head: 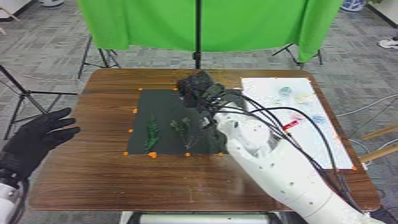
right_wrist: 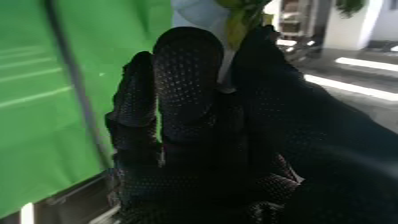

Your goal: Arrange flowers

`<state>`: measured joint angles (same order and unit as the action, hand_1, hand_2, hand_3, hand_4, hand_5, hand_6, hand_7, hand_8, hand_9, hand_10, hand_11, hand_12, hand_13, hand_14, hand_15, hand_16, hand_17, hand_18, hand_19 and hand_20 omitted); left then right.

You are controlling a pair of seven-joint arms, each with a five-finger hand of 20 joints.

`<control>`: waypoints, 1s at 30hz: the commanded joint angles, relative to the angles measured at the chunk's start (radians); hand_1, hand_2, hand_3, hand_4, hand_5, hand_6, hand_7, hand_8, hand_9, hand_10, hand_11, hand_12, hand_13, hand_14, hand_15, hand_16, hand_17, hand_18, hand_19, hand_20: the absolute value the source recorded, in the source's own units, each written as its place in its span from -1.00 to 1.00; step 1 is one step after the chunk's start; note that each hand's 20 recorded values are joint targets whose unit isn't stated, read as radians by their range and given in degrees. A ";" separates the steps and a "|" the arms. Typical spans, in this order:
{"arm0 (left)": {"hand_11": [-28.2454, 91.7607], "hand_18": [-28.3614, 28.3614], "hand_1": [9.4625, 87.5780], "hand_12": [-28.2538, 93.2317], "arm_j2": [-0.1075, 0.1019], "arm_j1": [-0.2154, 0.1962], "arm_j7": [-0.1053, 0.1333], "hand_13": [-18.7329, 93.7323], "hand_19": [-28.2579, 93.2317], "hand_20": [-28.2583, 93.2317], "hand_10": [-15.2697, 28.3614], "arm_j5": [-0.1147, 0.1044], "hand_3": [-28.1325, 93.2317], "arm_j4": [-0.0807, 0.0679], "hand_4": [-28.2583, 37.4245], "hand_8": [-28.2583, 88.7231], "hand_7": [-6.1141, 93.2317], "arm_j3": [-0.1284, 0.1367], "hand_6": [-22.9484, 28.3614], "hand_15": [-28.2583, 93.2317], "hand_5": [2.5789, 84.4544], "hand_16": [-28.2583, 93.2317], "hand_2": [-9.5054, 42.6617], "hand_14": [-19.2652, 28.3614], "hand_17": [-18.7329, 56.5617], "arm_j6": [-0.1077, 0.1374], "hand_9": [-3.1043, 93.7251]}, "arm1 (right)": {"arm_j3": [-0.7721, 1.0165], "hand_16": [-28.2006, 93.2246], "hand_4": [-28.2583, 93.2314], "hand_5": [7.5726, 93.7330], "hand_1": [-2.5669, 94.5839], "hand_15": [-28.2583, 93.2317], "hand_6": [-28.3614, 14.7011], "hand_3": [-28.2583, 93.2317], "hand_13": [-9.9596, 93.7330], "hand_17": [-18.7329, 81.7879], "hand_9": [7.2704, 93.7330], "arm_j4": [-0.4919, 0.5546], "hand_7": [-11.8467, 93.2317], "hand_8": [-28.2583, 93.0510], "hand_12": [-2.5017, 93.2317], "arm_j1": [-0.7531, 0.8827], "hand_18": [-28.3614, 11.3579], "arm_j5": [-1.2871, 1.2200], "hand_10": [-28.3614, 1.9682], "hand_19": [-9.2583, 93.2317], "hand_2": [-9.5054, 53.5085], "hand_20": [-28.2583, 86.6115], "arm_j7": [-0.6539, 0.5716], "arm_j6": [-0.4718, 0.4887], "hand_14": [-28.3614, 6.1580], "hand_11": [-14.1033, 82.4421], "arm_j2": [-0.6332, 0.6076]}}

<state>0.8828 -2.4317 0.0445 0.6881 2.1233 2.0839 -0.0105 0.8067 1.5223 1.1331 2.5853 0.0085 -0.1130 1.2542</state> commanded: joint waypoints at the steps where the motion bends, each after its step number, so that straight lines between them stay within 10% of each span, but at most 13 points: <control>1: -0.11 0.82 -0.57 -0.27 -0.013 -0.013 -0.018 -0.16 0.32 -0.53 0.34 0.000 0.61 0.006 -0.95 -0.68 -0.48 -0.004 0.10 0.04 -0.22 -0.57 -0.70 0.53 -0.67 -0.001 -0.28 | -0.084 0.22 -1.00 0.40 0.16 0.34 0.44 0.83 0.67 -0.04 0.76 -0.020 0.24 -0.58 0.01 -0.009 -0.45 0.095 0.68 0.58 -1.00 0.30 0.039 0.046 0.73 -0.37 0.145; 18: -0.11 0.82 -0.57 -0.27 -0.076 0.076 -0.064 -0.16 0.32 -0.53 0.34 -0.005 0.61 -0.031 -0.96 -0.68 -0.48 -0.069 0.10 0.04 -0.22 -0.57 -0.70 0.53 -0.67 -0.006 -0.28 | -0.037 0.05 -1.00 0.46 0.18 0.69 0.51 0.79 0.61 -0.05 0.83 -0.132 0.18 -0.62 -0.03 0.077 -0.47 0.335 0.75 0.57 -1.00 0.34 0.168 0.124 0.48 -0.46 0.323; 30: -0.11 0.82 -0.57 -0.27 -0.070 0.123 -0.099 -0.16 0.32 -0.53 0.34 0.010 0.61 -0.044 -0.95 -0.68 -0.48 -0.092 0.09 0.04 -0.22 -0.57 -0.69 0.53 -0.67 -0.032 -0.28 | -0.018 0.02 -1.00 0.37 0.16 0.73 0.51 0.77 0.54 -0.10 0.77 -0.188 0.20 -0.58 0.02 0.109 -0.47 0.438 0.72 0.59 -1.00 0.35 0.153 0.058 0.43 -0.45 0.355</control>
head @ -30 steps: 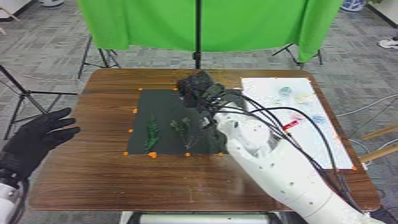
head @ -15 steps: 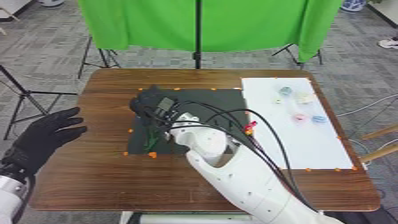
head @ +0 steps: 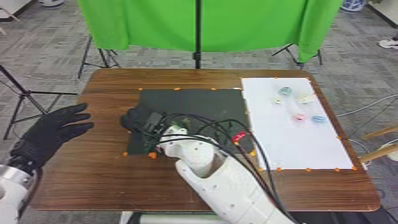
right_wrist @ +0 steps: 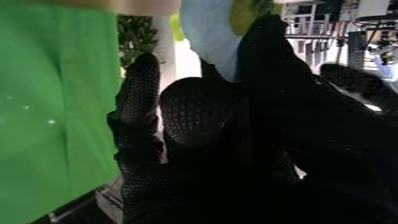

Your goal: Arrange flowers

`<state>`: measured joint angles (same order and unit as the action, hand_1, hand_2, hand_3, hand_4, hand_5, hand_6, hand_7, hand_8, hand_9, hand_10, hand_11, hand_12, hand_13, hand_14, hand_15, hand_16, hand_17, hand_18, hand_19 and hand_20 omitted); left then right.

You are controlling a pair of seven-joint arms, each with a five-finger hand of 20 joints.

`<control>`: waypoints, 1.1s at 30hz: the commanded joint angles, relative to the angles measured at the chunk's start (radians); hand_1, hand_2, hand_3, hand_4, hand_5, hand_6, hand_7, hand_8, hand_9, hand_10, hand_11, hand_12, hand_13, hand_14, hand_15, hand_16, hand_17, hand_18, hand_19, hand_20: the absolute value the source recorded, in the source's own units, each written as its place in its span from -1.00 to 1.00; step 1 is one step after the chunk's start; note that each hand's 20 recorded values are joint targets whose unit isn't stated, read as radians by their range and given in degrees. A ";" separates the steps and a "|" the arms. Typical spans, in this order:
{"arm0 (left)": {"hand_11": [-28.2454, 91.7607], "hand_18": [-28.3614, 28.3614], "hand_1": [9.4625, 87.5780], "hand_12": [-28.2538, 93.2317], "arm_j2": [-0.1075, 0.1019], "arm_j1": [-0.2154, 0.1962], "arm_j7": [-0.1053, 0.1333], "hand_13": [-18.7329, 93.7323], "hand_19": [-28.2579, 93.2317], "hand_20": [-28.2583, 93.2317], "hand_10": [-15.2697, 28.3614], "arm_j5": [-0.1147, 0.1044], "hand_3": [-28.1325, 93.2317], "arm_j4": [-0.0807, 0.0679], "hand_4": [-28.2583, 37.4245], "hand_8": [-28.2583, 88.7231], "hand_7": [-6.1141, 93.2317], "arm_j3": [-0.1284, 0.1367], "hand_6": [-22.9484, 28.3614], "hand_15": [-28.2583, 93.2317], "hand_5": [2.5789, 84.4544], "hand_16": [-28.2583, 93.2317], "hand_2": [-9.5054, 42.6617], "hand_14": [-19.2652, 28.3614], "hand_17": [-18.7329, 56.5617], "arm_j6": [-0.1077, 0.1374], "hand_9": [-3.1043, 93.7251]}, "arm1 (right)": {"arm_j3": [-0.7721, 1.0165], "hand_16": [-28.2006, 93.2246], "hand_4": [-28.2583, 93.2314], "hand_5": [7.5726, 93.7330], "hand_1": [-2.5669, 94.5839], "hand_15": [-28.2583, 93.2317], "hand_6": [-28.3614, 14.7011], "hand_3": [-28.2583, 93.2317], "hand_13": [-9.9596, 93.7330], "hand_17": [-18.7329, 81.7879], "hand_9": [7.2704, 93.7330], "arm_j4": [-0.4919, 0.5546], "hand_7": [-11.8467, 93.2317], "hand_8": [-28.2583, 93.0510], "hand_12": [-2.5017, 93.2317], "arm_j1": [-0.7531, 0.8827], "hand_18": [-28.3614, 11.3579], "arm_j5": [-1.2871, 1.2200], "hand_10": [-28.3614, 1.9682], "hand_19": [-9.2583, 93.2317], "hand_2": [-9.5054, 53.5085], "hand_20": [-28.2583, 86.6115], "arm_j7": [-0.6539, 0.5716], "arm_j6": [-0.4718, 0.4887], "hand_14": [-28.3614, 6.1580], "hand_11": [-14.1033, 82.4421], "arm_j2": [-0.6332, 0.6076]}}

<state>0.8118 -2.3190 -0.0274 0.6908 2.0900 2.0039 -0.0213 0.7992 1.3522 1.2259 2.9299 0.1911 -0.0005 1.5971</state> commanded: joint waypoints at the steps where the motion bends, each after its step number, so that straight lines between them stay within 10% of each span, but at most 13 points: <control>1: -0.11 0.82 -0.57 -0.27 0.000 0.017 -0.025 -0.16 0.32 -0.53 0.34 0.009 0.61 -0.014 -0.95 -0.68 -0.48 -0.016 0.10 0.04 -0.22 -0.57 -0.69 0.53 -0.68 -0.022 -0.28 | -0.022 0.03 -1.00 0.35 0.15 0.72 0.51 0.77 0.53 -0.10 0.74 -0.022 0.21 -0.59 0.01 0.007 -0.47 0.094 0.70 0.59 -1.00 0.35 -0.045 -0.068 0.43 -0.45 0.005; 17: -0.11 0.82 -0.57 -0.27 0.005 0.013 -0.018 -0.16 0.33 -0.53 0.34 0.013 0.61 -0.011 -0.96 -0.68 -0.48 -0.011 0.09 0.04 -0.22 -0.57 -0.70 0.53 -0.67 -0.024 -0.28 | -0.051 0.03 -1.00 0.08 -0.03 0.73 0.43 0.86 0.29 -0.21 0.17 0.006 -0.04 -0.84 -0.34 -0.016 -0.50 0.111 0.39 0.59 -1.00 0.35 -0.102 -0.025 0.32 -0.05 -0.021; 19: -0.11 0.82 -0.57 -0.27 -0.066 -0.032 0.038 -0.16 0.33 -0.53 0.34 -0.035 0.61 -0.011 -0.96 -0.68 -0.48 -0.020 0.10 0.04 -0.22 -0.57 -0.69 0.53 -0.67 0.021 -0.28 | -0.043 0.02 -1.00 0.08 -0.04 0.73 0.43 0.86 0.28 -0.22 0.16 0.006 -0.03 -0.87 -0.36 -0.010 -0.50 0.125 0.37 0.59 -1.00 0.34 -0.092 -0.026 0.31 -0.04 -0.018; 25: -0.11 0.82 -0.57 -0.27 -0.009 -0.001 -0.003 -0.16 0.32 -0.53 0.34 0.001 0.61 -0.010 -0.95 -0.68 -0.48 -0.014 0.10 0.04 -0.22 -0.57 -0.69 0.53 -0.68 -0.009 -0.28 | -0.052 -0.01 -1.00 0.06 -0.08 0.73 0.42 0.88 0.27 -0.23 0.14 0.024 -0.04 -0.88 -0.40 -0.018 -0.51 0.100 0.33 0.59 -1.00 0.34 -0.121 -0.003 0.27 0.00 -0.024; 33: -0.11 0.82 -0.57 -0.27 0.032 -0.040 0.027 -0.16 0.33 -0.53 0.34 0.011 0.61 0.008 -0.95 -0.68 -0.48 0.014 0.10 0.04 -0.22 -0.57 -0.69 0.53 -0.67 0.000 -0.28 | -0.069 -0.09 -1.00 0.02 -0.18 0.76 0.34 0.91 0.24 -0.26 0.09 0.164 -0.08 -0.86 -0.45 -0.053 -0.55 -0.017 0.28 0.59 -1.00 0.35 -0.162 0.045 0.18 0.00 -0.085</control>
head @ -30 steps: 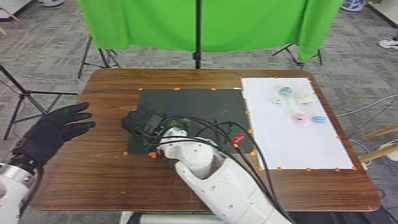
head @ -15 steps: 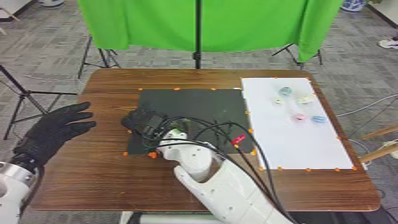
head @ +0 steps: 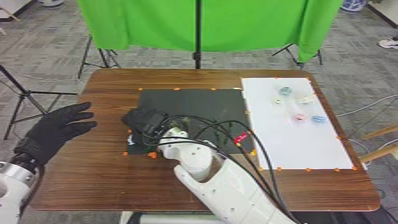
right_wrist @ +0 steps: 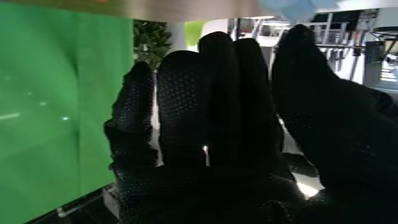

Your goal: Arrange flowers

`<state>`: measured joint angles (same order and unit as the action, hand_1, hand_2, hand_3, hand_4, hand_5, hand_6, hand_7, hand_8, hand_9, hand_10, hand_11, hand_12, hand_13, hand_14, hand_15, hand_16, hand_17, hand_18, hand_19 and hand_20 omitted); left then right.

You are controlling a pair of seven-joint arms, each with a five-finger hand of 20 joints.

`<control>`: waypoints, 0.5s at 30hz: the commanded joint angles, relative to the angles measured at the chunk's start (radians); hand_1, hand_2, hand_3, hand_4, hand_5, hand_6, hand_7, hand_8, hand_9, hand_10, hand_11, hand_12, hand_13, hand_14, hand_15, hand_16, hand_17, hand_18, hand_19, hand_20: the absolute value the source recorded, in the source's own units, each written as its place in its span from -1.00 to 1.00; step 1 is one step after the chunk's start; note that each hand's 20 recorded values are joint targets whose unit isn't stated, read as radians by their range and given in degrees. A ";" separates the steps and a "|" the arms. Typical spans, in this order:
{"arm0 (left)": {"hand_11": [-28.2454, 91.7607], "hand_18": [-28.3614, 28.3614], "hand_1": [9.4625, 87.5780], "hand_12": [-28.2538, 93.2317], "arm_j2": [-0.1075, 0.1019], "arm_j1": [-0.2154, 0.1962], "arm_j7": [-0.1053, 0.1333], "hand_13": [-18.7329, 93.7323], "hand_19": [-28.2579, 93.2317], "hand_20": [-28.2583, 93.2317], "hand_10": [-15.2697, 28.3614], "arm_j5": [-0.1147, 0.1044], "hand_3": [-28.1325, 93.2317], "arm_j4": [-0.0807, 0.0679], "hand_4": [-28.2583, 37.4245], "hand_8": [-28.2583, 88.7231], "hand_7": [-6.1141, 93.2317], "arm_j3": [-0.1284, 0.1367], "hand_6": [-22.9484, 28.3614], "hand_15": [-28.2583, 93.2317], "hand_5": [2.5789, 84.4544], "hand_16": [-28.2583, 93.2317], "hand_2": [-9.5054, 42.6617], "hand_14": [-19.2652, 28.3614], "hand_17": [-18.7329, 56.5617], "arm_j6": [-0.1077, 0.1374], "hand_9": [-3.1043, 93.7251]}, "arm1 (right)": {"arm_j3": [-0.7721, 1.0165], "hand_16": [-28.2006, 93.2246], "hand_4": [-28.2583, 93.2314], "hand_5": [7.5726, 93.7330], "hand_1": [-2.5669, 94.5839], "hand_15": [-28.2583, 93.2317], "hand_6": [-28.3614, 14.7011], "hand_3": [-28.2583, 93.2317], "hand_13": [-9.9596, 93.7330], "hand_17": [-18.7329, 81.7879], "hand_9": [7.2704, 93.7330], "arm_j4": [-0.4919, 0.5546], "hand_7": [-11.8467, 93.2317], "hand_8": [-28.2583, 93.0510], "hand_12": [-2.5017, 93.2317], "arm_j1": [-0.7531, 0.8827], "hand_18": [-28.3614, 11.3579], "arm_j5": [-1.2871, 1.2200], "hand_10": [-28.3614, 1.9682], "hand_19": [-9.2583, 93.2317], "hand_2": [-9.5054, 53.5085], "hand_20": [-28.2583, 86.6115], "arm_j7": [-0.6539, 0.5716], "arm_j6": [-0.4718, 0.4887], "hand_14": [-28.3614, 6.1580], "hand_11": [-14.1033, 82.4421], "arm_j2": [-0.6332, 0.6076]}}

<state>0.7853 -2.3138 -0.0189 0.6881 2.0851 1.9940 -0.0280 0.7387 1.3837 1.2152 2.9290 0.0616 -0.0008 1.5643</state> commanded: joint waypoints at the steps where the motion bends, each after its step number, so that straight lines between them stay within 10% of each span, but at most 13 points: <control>1: -0.11 0.82 -0.57 -0.27 0.063 -0.064 0.039 -0.16 0.33 -0.53 0.34 0.010 0.61 0.019 -0.95 -0.68 -0.48 0.030 0.10 0.04 -0.22 -0.57 -0.69 0.53 -0.67 0.017 -0.28 | -0.002 -0.09 -1.00 0.01 -0.19 0.76 0.34 0.91 0.23 -0.26 0.07 0.157 -0.09 -0.86 -0.45 -0.049 -0.55 -0.041 0.25 0.59 -1.00 0.35 -0.027 0.045 0.17 0.00 -0.068; 15: -0.11 0.82 -0.57 -0.27 0.148 -0.137 0.082 -0.16 0.32 -0.53 0.34 0.016 0.61 0.045 -0.95 -0.68 -0.48 0.065 0.10 0.04 -0.22 -0.57 -0.69 0.53 -0.68 0.034 -0.28 | 0.204 -0.24 -1.00 -0.05 -0.28 0.50 0.27 0.93 -0.01 -0.31 -0.01 0.285 -0.12 -0.84 -0.44 -0.039 -0.51 -0.351 0.14 0.52 -1.00 0.30 -0.115 -0.064 0.08 -0.01 -0.530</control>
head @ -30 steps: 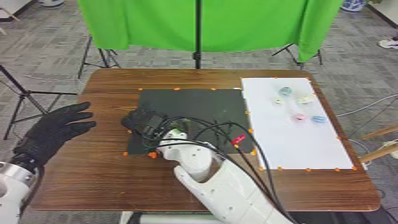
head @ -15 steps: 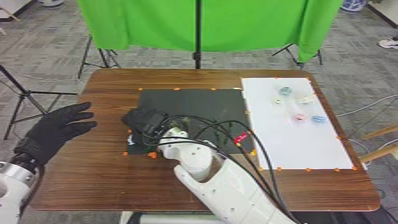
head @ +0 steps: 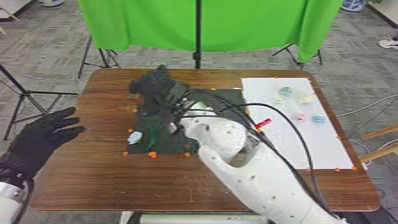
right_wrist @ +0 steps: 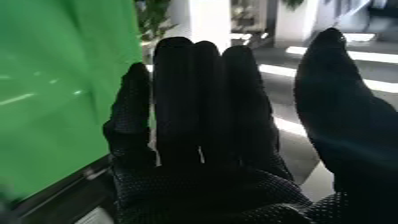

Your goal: Arrange flowers

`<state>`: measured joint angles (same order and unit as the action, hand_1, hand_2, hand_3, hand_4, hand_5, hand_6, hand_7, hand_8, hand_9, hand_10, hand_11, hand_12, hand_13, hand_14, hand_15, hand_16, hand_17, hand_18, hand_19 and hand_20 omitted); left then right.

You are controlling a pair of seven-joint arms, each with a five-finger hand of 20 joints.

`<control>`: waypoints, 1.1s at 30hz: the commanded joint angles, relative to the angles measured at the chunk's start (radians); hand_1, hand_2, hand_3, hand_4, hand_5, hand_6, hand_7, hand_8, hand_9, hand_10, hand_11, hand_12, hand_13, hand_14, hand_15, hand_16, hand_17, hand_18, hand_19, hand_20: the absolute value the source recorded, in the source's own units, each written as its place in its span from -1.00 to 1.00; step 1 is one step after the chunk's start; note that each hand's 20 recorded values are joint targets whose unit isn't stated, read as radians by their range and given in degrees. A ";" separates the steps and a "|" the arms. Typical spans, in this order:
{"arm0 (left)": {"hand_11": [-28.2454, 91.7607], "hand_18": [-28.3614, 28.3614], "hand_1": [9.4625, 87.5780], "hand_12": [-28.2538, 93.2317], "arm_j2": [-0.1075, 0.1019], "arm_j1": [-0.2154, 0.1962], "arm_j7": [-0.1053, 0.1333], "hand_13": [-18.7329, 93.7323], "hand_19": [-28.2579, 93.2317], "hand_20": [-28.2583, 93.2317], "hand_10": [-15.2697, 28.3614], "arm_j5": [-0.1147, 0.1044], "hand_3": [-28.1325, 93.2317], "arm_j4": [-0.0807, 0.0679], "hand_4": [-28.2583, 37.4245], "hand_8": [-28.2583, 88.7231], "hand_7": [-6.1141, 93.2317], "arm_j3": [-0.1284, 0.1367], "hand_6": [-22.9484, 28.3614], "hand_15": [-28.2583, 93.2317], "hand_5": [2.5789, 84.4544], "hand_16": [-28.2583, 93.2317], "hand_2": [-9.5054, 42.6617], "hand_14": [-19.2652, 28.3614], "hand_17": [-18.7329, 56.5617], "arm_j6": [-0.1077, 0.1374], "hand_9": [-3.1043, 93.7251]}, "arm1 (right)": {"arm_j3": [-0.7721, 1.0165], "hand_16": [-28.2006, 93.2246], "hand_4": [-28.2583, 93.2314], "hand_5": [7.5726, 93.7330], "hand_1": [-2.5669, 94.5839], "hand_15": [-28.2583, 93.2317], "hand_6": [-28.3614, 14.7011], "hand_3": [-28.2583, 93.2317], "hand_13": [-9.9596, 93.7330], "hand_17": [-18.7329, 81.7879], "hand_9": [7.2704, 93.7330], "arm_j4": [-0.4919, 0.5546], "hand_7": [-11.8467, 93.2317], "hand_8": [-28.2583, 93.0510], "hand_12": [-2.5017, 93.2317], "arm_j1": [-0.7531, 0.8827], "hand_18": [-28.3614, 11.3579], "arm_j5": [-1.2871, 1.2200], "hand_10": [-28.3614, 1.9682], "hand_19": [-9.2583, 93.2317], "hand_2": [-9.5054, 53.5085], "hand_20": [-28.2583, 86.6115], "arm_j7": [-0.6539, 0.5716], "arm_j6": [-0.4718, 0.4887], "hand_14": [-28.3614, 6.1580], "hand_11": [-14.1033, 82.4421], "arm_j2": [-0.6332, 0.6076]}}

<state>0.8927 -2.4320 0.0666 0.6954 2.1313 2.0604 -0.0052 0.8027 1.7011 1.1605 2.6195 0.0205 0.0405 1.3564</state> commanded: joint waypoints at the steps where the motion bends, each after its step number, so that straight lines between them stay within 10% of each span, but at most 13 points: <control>1: -0.11 0.82 -0.57 -0.27 0.044 -0.022 -0.004 -0.16 0.32 -0.53 0.34 0.009 0.61 0.001 -0.95 -0.68 -0.48 0.000 0.09 0.04 -0.22 -0.57 -0.69 0.53 -0.67 0.014 -0.28 | 0.157 -0.25 -1.00 -0.05 -0.28 0.48 0.27 0.93 0.00 -0.31 -0.01 -0.033 -0.12 -0.84 -0.44 0.033 -0.50 -0.042 0.14 0.52 -1.00 0.29 -0.089 -0.110 0.09 -0.01 -0.354; 16: -0.11 0.82 -0.57 -0.27 0.058 -0.031 -0.013 -0.16 0.33 -0.53 0.34 0.010 0.61 0.004 -0.95 -0.68 -0.48 0.012 0.09 0.04 -0.22 -0.57 -0.70 0.53 -0.68 0.004 -0.28 | 0.470 -0.22 -1.00 -0.08 -0.28 0.28 0.25 0.92 0.13 -0.27 -0.04 0.059 -0.12 -0.84 -0.45 0.435 -0.51 -0.102 0.16 0.52 -1.00 0.26 -0.334 -0.068 0.17 -0.04 -0.611; 33: -0.11 0.82 -0.57 -0.27 0.057 -0.030 -0.022 -0.16 0.33 -0.53 0.34 0.012 0.61 0.000 -0.95 -0.68 -0.48 0.006 0.10 0.04 -0.22 -0.57 -0.69 0.53 -0.68 -0.006 -0.28 | 0.490 -0.20 -1.00 -0.06 -0.29 0.34 0.24 0.90 0.19 -0.26 0.03 -0.011 -0.11 -0.83 -0.44 0.480 -0.53 -0.057 0.18 0.54 -1.00 0.27 -0.400 -0.080 0.19 -0.02 -0.638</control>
<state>0.9406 -2.4469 0.0564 0.7019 2.1336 2.0705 -0.0034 1.3267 1.7298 1.6613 2.5340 -0.3607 0.0274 0.7335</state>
